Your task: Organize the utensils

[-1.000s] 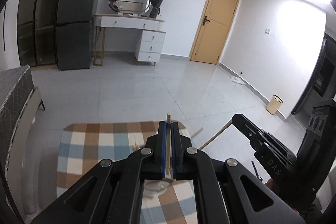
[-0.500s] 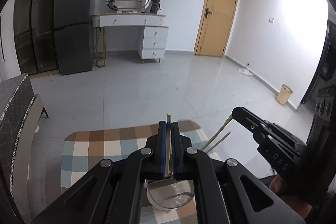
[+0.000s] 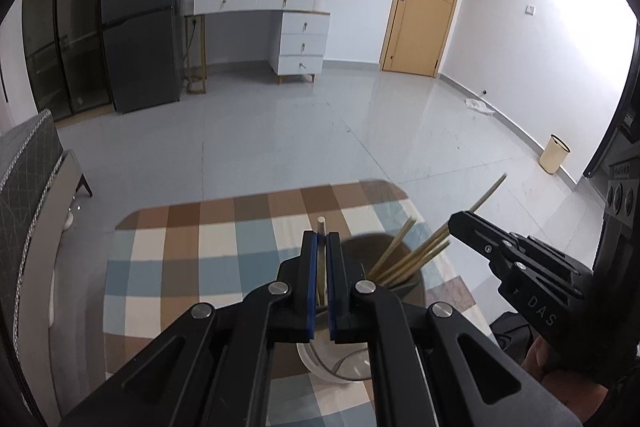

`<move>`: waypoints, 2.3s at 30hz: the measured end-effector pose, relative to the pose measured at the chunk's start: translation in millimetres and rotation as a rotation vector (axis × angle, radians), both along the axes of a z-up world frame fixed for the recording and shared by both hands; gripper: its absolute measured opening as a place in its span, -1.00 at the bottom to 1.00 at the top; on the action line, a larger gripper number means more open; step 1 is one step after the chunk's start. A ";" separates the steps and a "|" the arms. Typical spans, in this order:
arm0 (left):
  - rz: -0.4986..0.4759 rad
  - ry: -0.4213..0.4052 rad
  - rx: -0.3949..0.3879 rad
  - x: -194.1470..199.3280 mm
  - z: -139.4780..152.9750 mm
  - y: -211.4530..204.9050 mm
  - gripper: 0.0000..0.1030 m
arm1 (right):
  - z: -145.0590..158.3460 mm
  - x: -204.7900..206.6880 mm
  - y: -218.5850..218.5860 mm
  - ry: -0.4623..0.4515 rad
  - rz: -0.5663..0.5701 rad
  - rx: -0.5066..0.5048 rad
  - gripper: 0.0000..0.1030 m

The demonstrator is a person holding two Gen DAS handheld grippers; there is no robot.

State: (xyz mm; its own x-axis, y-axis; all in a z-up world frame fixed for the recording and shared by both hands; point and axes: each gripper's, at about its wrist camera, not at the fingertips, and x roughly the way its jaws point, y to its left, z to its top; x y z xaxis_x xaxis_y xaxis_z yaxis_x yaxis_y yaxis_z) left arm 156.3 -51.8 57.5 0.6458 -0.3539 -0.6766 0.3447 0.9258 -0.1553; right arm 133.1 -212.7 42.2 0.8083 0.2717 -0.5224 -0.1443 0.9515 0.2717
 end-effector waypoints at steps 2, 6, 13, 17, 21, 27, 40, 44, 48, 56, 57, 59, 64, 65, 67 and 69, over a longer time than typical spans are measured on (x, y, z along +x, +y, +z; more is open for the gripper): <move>-0.007 0.015 0.008 -1.5 -4.6 -2.9 -1.00 | -4.2 0.1 2.1 0.017 0.009 -0.003 -0.91; -0.022 0.051 0.013 -1.7 -10.9 -8.1 -1.00 | -11.7 2.2 3.6 0.055 0.023 -0.003 -0.92; -0.052 0.113 0.007 -7.0 -13.7 -8.2 -1.00 | -26.4 0.6 6.0 0.143 0.047 0.029 -0.82; -0.046 0.129 0.010 -18.9 -10.7 -4.1 -0.94 | -25.2 -17.3 1.9 0.135 0.038 0.055 -0.23; -0.012 0.095 0.010 -39.4 -5.3 3.0 -0.27 | -20.8 -34.6 2.2 0.126 0.033 0.047 -0.22; 0.077 0.049 0.001 -70.3 12.2 20.9 0.05 | -3.2 -67.0 1.5 0.059 0.009 0.028 0.02; 0.235 -0.204 -0.054 -140.7 76.0 56.5 0.65 | 39.8 -143.6 10.6 -0.124 -0.004 0.007 0.27; 0.285 -0.271 -0.049 -158.1 81.2 59.6 0.88 | 49.9 -163.1 15.6 -0.184 0.010 -0.005 0.36; 0.309 -0.361 0.005 -173.6 68.1 58.5 0.97 | 48.7 -178.7 19.6 -0.212 0.014 -0.007 0.42; 0.352 -0.363 0.072 -165.7 26.1 61.7 0.97 | 28.7 -195.6 22.5 -0.220 -0.006 -0.023 0.59; 0.353 -0.358 0.085 -169.4 23.1 61.6 0.97 | 26.3 -198.0 21.5 -0.223 -0.011 -0.023 0.61; 0.348 -0.328 0.087 -165.8 17.2 62.1 0.97 | 21.5 -200.6 20.8 -0.226 -0.015 -0.030 0.66; 0.327 -0.306 0.083 -161.5 7.2 56.5 0.97 | 11.2 -198.8 22.1 -0.207 -0.026 -0.062 0.67; 0.324 -0.304 0.084 -160.9 5.4 55.6 0.97 | 9.8 -198.1 21.6 -0.207 -0.030 -0.066 0.67; 0.316 -0.287 0.079 -160.4 1.5 52.2 0.97 | 6.4 -197.8 20.7 -0.205 -0.039 -0.076 0.67; 0.308 -0.255 0.070 -159.9 -1.2 50.8 0.97 | 3.8 -197.1 19.8 -0.200 -0.048 -0.085 0.68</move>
State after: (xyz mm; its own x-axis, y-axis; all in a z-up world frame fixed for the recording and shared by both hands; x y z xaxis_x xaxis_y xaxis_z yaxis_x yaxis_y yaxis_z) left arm -3.7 -1.0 56.3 0.8648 -0.0762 -0.4964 0.0689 0.9971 -0.0331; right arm -64.0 -192.9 46.0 0.9091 0.1921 -0.3697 -0.1411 0.9769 0.1606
